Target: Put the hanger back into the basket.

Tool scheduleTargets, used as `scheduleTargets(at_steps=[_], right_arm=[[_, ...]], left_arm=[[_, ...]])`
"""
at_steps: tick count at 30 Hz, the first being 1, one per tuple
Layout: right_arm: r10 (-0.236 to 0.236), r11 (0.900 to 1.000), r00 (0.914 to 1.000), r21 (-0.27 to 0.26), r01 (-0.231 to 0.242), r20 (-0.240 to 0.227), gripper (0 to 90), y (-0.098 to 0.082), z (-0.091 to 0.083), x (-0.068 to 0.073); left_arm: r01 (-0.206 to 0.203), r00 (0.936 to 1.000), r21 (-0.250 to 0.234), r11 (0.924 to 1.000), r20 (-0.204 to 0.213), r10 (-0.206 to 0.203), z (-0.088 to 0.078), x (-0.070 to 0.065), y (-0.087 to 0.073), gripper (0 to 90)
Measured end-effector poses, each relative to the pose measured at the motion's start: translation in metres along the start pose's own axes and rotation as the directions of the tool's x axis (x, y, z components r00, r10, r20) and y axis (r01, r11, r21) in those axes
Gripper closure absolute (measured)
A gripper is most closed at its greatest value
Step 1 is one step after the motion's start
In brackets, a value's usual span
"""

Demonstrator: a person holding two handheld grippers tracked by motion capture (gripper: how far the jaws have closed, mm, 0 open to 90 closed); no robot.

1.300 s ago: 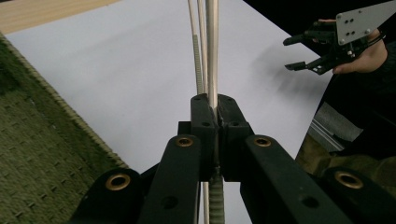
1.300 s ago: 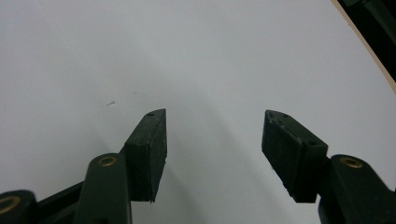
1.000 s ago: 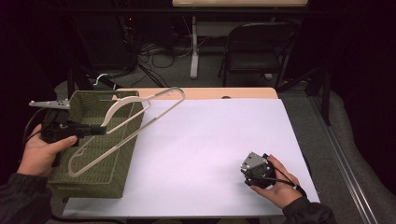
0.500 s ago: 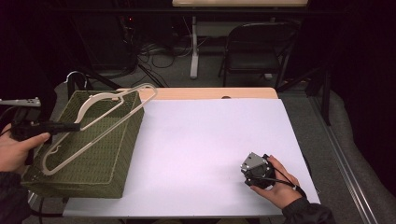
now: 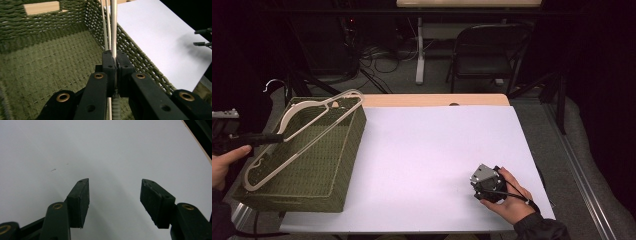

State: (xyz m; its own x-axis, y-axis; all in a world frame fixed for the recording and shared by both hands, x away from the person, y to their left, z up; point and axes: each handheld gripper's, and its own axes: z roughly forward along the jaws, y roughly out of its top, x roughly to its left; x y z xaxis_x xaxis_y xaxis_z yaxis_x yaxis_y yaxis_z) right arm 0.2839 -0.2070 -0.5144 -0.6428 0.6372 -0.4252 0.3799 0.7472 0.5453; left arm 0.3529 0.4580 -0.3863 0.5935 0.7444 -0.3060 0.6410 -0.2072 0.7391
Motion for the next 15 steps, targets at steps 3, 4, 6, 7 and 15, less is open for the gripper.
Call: scheduleTargets(at_steps=[3,4,6,7,15], right_arm=[[0.008,1.0,1.0,-0.004,-0.008,-0.002,40.5,-0.002,0.001,0.001],[0.004,1.0,1.0,0.006,-0.004,-0.003,40.5,-0.002,0.001,0.001],[0.005,1.0,1.0,-0.002,-0.005,-0.004,40.5,-0.003,0.002,0.001],[0.012,1.0,0.9999,-0.001,-0.012,-0.004,40.5,-0.003,0.003,0.001],[0.005,1.0,1.0,0.0,-0.005,-0.009,40.5,-0.002,0.005,0.003]], left_arm=[[0.005,1.0,0.003,1.0,-0.008,-0.005,-0.004,0.003,-0.002,87.4],[0.002,0.9998,0.003,1.0,-0.018,-0.002,-0.005,0.004,-0.003,87.5],[0.013,0.9997,-0.005,0.9999,-0.019,-0.013,-0.008,0.006,-0.005,87.5],[0.014,0.9997,-0.003,0.9999,-0.02,-0.014,-0.009,0.007,-0.006,87.5],[0.019,0.9993,-0.002,0.9998,-0.033,-0.019,-0.011,0.014,-0.015,87.4]])
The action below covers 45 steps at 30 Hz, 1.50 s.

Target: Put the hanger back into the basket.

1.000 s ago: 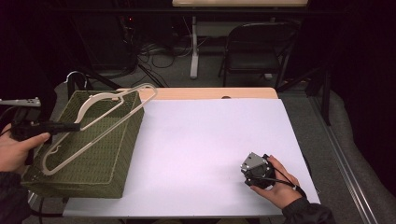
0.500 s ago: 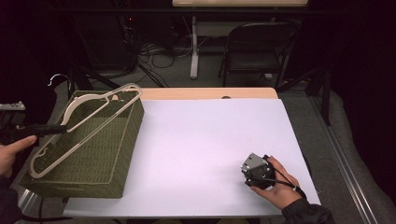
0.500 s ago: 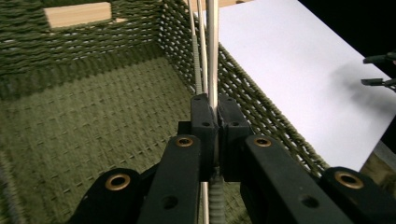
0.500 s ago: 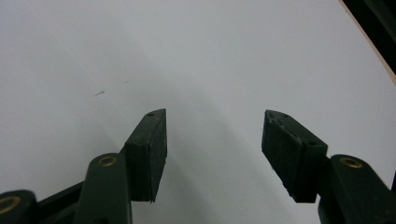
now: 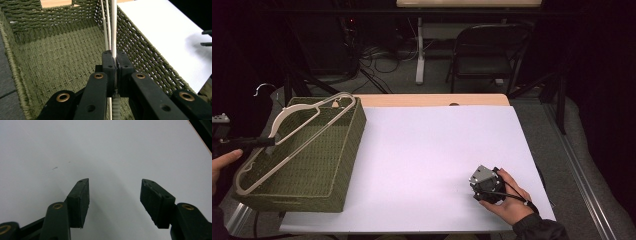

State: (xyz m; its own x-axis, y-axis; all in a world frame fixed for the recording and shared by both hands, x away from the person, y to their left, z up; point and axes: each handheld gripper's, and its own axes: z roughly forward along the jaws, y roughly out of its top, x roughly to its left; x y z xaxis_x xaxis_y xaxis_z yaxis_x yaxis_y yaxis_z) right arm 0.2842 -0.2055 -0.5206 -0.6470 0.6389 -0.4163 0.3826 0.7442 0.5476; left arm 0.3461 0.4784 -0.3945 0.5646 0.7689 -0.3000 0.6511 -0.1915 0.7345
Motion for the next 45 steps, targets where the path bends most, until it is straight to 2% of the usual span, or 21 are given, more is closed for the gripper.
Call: scheduleTargets(at_steps=[2,6,8,12,13,15,19,23,27,30,37,38,40,41,43,45], right_arm=[[-0.004,1.0,1.0,0.015,0.004,-0.001,40.5,0.002,-0.001,0.0],[-0.008,1.0,1.0,-0.001,0.008,0.005,40.5,0.004,-0.001,0.0],[-0.003,1.0,1.0,0.011,0.003,0.001,40.5,0.004,-0.001,0.001],[-0.01,1.0,0.9999,0.01,0.01,0.004,40.5,0.003,0.001,0.002],[-0.016,1.0,0.9999,0.011,0.016,0.003,40.6,0.003,0.002,0.002],[-0.003,1.0,1.0,0.007,0.002,0.003,40.6,0.002,0.003,0.003],[-0.009,1.0,0.9999,0.015,0.008,0.01,40.6,0.003,0.001,0.002],[-0.009,1.0,0.9999,0.013,0.009,0.009,40.6,0.005,0.001,0.003],[-0.016,1.0,0.9999,0.01,0.016,0.006,40.6,0.005,0.001,0.003],[-0.011,1.0,0.9999,0.012,0.011,0.006,40.6,0.004,0.002,0.004],[-0.012,1.0,0.9999,0.006,0.012,0.008,40.6,0.004,-0.001,0.004],[-0.012,1.0,0.9999,0.012,0.012,0.006,40.6,0.004,-0.001,0.003],[-0.013,1.0,0.9999,0.013,0.013,0.006,40.6,0.004,-0.001,0.004],[-0.014,1.0,0.9999,0.012,0.014,0.005,40.6,0.004,-0.002,0.004],[-0.015,1.0,0.9999,0.012,0.015,0.006,40.6,0.004,-0.002,0.004],[-0.008,1.0,0.9999,0.011,0.008,0.006,40.6,0.004,-0.002,0.004]], left_arm=[[-0.011,0.9999,-0.005,0.9999,-0.004,0.011,0.002,0.0,0.0,87.4],[-0.043,0.9991,0.031,0.9986,-0.003,0.043,0.009,0.003,0.0,87.5],[-0.05,0.9988,0.039,0.998,0.004,0.05,0.014,0.006,-0.004,87.5],[-0.057,0.9982,0.024,0.9981,0.02,0.057,0.017,0.015,-0.014,87.4],[-0.048,0.9986,0.022,0.9986,0.024,0.047,0.018,0.018,-0.016,87.4],[-0.052,0.9983,0.029,0.9982,0.027,0.051,0.02,0.022,-0.021,87.4],[-0.066,0.9971,0.055,0.9963,0.043,0.063,0.027,0.026,-0.031,87.4],[-0.064,0.9973,0.07,0.9955,0.04,0.061,0.033,0.029,-0.037,87.4],[-0.085,0.9963,0.096,0.9917,-0.001,0.086,0.037,0.025,-0.037,87.4],[-0.098,0.995,0.122,0.9877,-0.006,0.1,0.039,0.024,-0.036,87.4],[-0.096,0.9943,0.124,0.9876,-0.034,0.101,0.039,0.022,-0.036,87.2],[-0.12,0.9905,0.131,0.984,-0.051,0.128,0.04,0.02,-0.035,87.1],[-0.184,0.9768,0.161,0.9697,-0.08,0.199,0.042,0.015,-0.034,85.4],[-0.187,0.9756,0.169,0.9676,-0.083,0.203,0.043,0.012,-0.033,84.2],[-0.202,0.9758,0.162,0.966,-0.051,0.213,0.041,0.003,-0.03,74.9],[-0.213,0.9755,0.157,0.9643,-0.019,0.219,0.04,-0.006,-0.028,72.0]])
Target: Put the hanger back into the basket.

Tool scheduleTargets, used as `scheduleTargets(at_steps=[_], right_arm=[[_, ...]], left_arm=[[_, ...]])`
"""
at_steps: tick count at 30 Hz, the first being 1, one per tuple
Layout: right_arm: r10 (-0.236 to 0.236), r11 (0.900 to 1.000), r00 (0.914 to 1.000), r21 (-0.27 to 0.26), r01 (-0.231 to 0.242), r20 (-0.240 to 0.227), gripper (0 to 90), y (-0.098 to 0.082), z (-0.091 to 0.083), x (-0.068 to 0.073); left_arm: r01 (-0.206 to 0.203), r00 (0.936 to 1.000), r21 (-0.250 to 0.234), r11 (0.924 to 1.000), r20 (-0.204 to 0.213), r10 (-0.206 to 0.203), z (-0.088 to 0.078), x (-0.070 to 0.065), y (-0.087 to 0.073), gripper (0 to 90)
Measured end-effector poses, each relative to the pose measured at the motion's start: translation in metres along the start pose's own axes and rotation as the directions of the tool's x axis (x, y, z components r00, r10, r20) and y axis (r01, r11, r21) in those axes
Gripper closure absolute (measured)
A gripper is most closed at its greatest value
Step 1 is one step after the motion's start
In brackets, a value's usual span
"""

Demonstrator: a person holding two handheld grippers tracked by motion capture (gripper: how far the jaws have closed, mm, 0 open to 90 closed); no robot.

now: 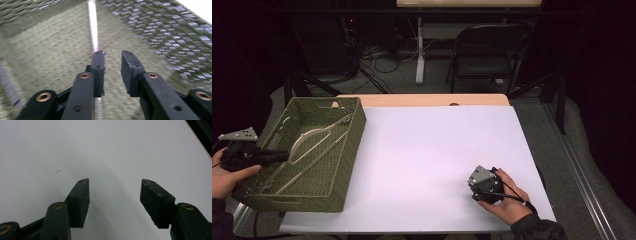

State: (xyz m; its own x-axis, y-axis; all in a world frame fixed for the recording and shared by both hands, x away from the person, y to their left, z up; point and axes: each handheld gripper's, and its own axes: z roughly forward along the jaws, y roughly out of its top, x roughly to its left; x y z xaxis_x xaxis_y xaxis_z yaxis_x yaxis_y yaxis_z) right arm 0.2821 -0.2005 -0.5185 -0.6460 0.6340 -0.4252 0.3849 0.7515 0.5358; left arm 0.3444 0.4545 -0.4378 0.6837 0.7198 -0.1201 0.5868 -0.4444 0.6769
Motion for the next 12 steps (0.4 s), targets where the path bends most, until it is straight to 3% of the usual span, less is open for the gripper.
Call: scheduleTargets(at_steps=[2,3,5,6,7,9,12], right_arm=[[0.0,1.0,1.0,-0.01,0.0,0.004,40.6,0.0,0.0,0.0],[0.001,1.0,1.0,-0.013,-0.001,0.003,40.6,0.0,0.0,0.001],[0.003,1.0,1.0,-0.025,-0.003,0.003,40.6,0.001,0.0,0.001],[-0.001,1.0,1.0,0.007,0.001,-0.001,40.6,0.002,-0.003,0.001],[0.0,1.0,1.0,-0.022,0.0,0.006,40.6,0.001,-0.003,0.001],[0.012,0.999,0.9999,-0.031,-0.012,0.004,40.6,0.002,-0.005,0.002],[0.027,0.999,0.9996,-0.045,-0.028,-0.002,40.3,0.002,-0.01,0.001]], left_arm=[[-0.037,0.999,0.011,0.9993,-0.024,0.037,-0.004,-0.009,0.004,69.3],[-0.036,0.9987,0.0,0.9993,-0.035,0.036,-0.006,-0.012,0.005,66.5],[-0.008,0.9989,-0.026,0.9996,-0.046,0.007,-0.01,-0.016,0.006,60.4],[0.002,0.9984,-0.046,0.9989,-0.057,-0.004,-0.013,-0.02,0.006,58.5],[0.01,0.9969,-0.054,0.9985,-0.078,-0.014,-0.016,-0.023,0.006,56.2],[0.012,0.9917,-0.089,0.996,-0.126,-0.023,-0.021,-0.031,0.006,49.3],[0.057,0.9893,-0.154,0.9865,-0.124,-0.076,-0.028,-0.046,0.003,43.2]])
